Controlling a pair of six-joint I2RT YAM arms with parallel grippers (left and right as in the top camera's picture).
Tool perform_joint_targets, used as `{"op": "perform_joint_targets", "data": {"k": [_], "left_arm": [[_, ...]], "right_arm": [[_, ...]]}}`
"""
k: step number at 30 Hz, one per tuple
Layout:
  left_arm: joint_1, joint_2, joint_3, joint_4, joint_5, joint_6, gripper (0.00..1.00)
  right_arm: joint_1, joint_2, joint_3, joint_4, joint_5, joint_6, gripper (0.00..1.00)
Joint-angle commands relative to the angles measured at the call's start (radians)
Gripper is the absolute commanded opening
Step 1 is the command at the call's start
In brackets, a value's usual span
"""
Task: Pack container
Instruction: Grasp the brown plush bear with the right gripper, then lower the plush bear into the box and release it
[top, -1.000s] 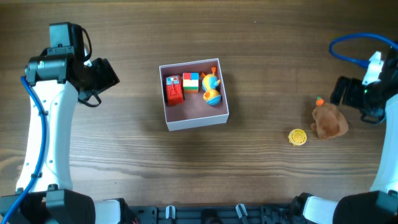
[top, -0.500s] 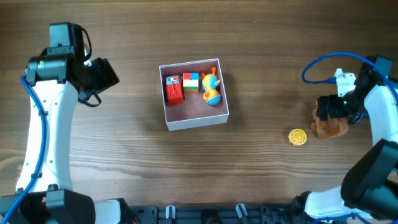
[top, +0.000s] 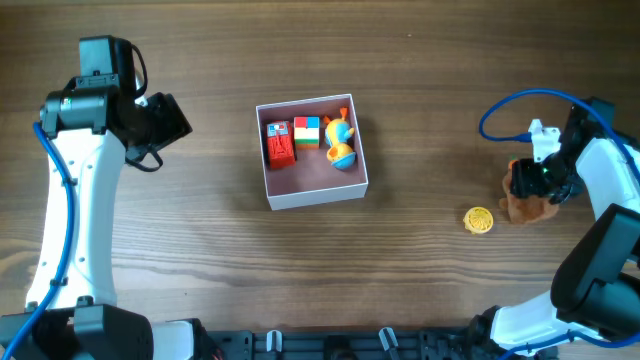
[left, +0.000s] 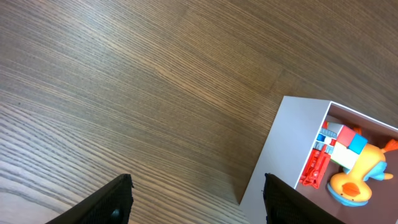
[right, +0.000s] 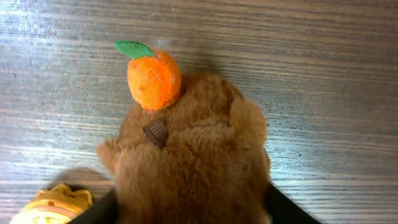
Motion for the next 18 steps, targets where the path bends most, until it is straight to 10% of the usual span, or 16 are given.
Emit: {"op": "perform_joint_targets", "data": {"k": [1,6,18], "left_arm": [[0.006,0.003,-0.009,0.003,0.011,-0.009,0.68],[0.006,0.003,-0.009,0.003,0.011,-0.009,0.68],[0.006,0.003,-0.009,0.003,0.011,-0.009,0.68]], "right_arm": [[-0.005,0.009,-0.018,0.011,-0.021,0.048,0.32],[-0.005,0.008,-0.017,0.034,-0.021,0.086,0.04],[0.419,-0.180,0.392,-0.161,-0.021,0.272,0.04]]}}
